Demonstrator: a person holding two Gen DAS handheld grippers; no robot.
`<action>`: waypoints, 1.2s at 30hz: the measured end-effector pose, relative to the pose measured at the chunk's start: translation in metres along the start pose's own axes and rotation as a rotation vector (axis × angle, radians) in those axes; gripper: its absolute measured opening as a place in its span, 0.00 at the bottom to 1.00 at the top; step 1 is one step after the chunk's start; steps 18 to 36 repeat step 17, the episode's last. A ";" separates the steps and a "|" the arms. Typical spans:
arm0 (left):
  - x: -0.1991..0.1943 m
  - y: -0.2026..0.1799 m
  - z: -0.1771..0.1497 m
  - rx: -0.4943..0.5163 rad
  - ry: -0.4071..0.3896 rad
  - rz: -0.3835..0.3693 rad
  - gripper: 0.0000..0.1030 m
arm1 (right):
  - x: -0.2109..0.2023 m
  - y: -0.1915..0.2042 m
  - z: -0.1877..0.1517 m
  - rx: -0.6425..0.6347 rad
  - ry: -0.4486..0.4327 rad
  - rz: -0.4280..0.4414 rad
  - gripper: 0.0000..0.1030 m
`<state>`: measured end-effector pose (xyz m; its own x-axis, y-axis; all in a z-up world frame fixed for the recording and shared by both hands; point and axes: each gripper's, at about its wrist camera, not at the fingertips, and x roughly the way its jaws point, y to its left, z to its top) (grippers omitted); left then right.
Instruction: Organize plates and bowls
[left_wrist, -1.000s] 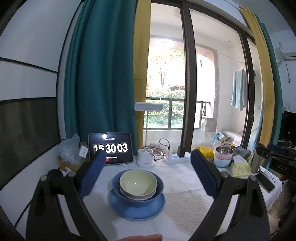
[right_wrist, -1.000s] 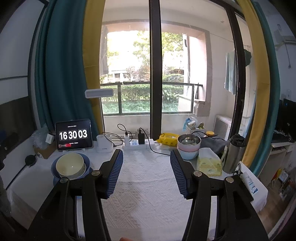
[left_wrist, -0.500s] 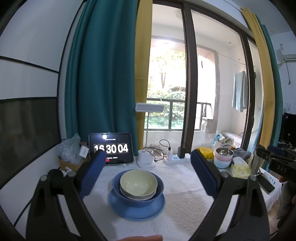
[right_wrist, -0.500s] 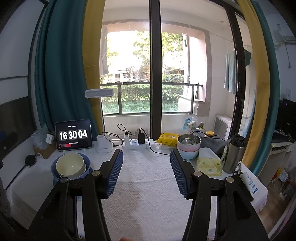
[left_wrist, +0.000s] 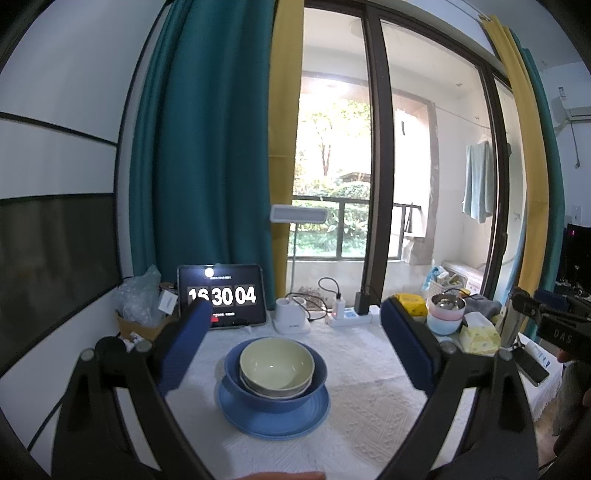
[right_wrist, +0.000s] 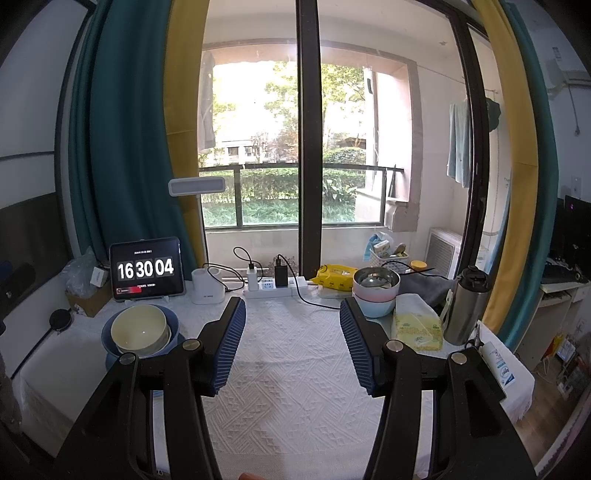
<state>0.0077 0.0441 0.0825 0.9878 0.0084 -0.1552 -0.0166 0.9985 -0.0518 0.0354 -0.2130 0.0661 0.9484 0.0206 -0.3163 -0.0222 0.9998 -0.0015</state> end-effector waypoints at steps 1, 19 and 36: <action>0.000 0.000 0.000 0.000 0.000 0.000 0.91 | 0.000 0.000 0.000 0.000 0.000 0.000 0.55; 0.002 -0.001 0.001 0.016 -0.001 -0.005 0.91 | 0.000 -0.003 0.000 0.008 0.002 -0.011 0.55; 0.002 -0.001 0.001 0.016 -0.001 -0.005 0.91 | 0.000 -0.003 0.000 0.008 0.002 -0.011 0.55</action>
